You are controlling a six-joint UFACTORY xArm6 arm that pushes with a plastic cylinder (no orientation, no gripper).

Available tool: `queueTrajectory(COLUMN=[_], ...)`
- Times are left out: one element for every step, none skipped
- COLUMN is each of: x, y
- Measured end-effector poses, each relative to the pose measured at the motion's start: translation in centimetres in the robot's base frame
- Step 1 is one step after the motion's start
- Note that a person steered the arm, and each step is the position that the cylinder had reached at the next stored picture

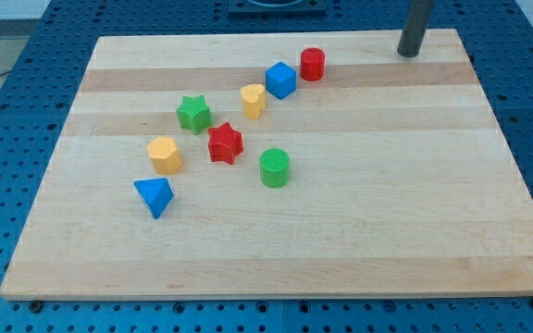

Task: Move the green circle towards the bottom center

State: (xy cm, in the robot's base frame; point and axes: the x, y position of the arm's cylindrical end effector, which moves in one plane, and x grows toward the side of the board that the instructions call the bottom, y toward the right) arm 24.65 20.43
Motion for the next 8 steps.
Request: queueTrajectory(x=[1.1, 6.1, 10.7, 12.2, 12.2, 14.0, 16.6, 17.4], y=[-0.7, -1.9, -3.1, -5.1, -8.4, -11.6, -13.0, -14.7])
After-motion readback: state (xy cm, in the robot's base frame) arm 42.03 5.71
